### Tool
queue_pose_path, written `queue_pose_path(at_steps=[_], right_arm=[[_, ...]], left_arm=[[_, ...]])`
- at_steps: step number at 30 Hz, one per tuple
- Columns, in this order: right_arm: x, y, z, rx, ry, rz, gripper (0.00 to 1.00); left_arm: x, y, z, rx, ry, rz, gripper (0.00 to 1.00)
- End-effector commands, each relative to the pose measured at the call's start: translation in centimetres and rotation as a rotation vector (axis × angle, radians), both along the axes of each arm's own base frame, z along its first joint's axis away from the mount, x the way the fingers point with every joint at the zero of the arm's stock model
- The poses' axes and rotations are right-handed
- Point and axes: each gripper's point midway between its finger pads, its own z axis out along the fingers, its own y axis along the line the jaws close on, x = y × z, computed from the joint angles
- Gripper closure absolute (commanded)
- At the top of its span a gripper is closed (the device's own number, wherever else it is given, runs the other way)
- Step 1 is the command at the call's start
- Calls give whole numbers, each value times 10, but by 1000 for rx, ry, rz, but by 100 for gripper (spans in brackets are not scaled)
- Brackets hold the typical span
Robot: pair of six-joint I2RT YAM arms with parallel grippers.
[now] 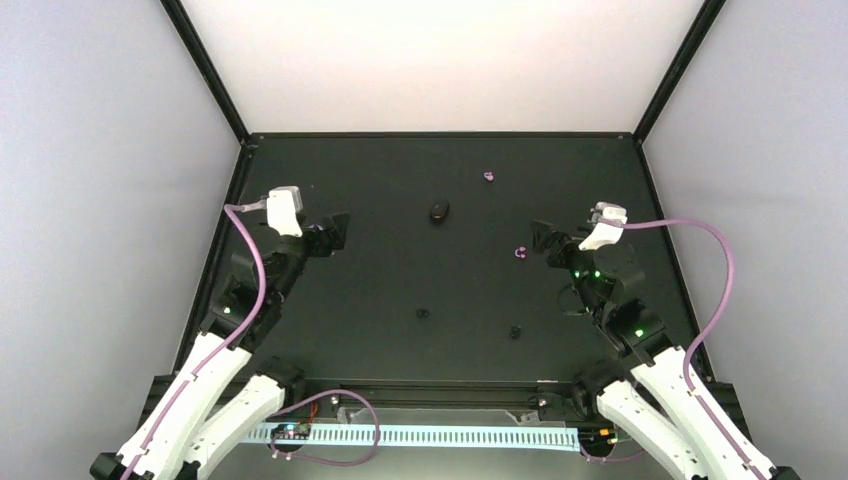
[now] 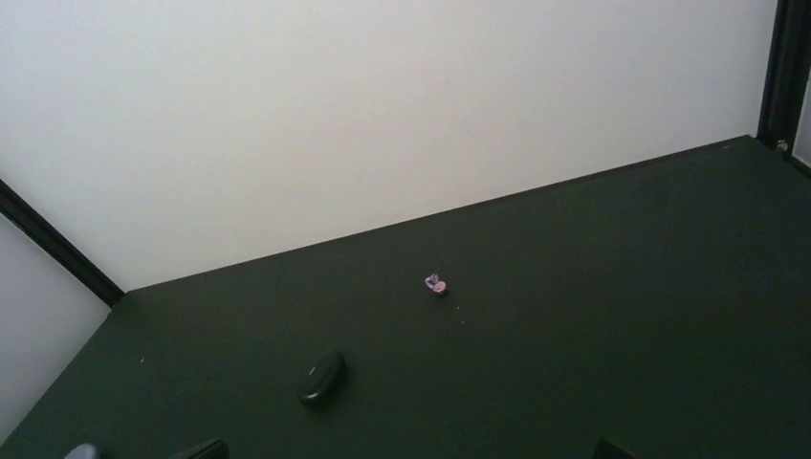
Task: Insert the wireless bluetooth earbuds into the charging case
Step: Move the charging case to the center of the board.
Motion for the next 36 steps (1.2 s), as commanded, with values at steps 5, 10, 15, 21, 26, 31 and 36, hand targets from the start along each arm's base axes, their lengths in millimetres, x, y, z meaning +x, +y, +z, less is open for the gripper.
queue_pose_path(at_steps=[5, 10, 15, 21, 26, 31, 36], right_arm=[[2, 8, -4, 42, 36, 39, 0], [7, 18, 3, 87, 31, 73, 0], [33, 41, -1, 149, 95, 106, 0], [96, 80, -30, 200, 198, 108, 1], [151, 112, -67, 155, 299, 105, 5], [196, 143, -112, 96, 426, 130, 12], [233, 168, -153, 8, 535, 138, 15]], left_arm=[[-11, 5, 12, -67, -46, -1, 1], [-15, 9, 12, -69, -57, 12, 1], [-17, 10, 13, -79, -60, 12, 1], [-18, 7, 15, -94, -69, -8, 1], [-19, 4, 14, -104, -68, -25, 1], [-21, 4, 16, -111, -79, -29, 1], [-23, 2, 18, -123, -91, -42, 1]])
